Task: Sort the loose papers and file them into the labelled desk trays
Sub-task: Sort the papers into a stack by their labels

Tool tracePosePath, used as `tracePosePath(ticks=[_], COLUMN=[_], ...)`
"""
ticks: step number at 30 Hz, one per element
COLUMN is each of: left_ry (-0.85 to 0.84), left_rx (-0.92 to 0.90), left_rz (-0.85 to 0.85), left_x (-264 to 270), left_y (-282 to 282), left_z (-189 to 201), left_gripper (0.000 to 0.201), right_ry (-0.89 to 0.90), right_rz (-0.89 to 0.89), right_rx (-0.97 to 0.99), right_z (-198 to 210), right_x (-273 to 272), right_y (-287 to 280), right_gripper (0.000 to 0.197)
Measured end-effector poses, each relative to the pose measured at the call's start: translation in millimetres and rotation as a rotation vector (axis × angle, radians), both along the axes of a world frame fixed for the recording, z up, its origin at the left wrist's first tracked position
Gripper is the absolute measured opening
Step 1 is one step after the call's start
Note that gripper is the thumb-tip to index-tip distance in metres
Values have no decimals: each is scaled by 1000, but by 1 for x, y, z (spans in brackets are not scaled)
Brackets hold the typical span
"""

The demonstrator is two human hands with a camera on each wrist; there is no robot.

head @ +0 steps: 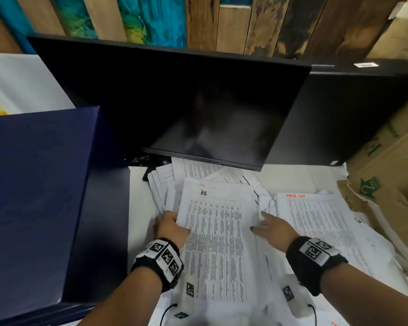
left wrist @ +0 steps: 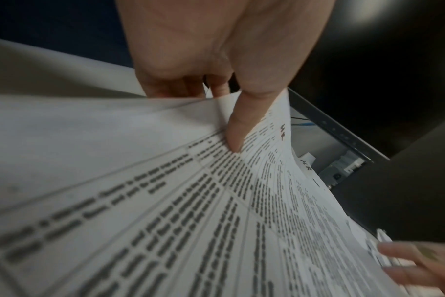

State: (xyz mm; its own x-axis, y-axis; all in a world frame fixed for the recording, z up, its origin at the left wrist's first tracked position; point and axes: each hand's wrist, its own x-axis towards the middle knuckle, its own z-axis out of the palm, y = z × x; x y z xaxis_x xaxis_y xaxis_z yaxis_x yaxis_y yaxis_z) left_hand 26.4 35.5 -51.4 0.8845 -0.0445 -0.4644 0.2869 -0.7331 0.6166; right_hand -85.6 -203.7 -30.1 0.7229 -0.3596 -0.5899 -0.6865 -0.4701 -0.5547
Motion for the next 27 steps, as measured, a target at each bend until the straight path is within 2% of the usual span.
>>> tracePosePath(ticks=[4,7,9,12,14,16,17,19,21,25,27], left_ry=[-62,-66,-90,-113,-118,-121,-92,-62,-86,-175,-190], left_rx=[-119,-230,-234,-274,-271,-255,-311,-416,-474,-513,-531], left_rz=[-107,-129,-151,-163,-195,-141,-58,94,157,185,193], left_x=[-18,-25,-29,-39,-42,-40,-40,-38,-37,-25,-17], left_y=[2,5,8,13,17,23,25,29,29,29,28], left_z=[10,11,14,9,9,6,10,14,26,46,55], left_gripper=[18,36,46,46,38,37,39,41,38,31,30], right_ry=[2,-11,-12,-6,-11,-30,-44,-101,-181,-326,-380], right_rz=[-166,-218,-227,-203,-199,-212,-212,-157,-116,-151,-168], right_rx=[130,214,258,268,265,277,278,259,284,451,547], right_z=[-12,-15,-15,-17,-18,-18,-17,-13,-10,-6,2], right_x=[7,6,5,4,3,3,2,1,0,-2,-2], right_y=[6,4,3,5,6,5,6,8,11,21,28], right_gripper=[78,71,68,66,63,59,56,41,28,36,32])
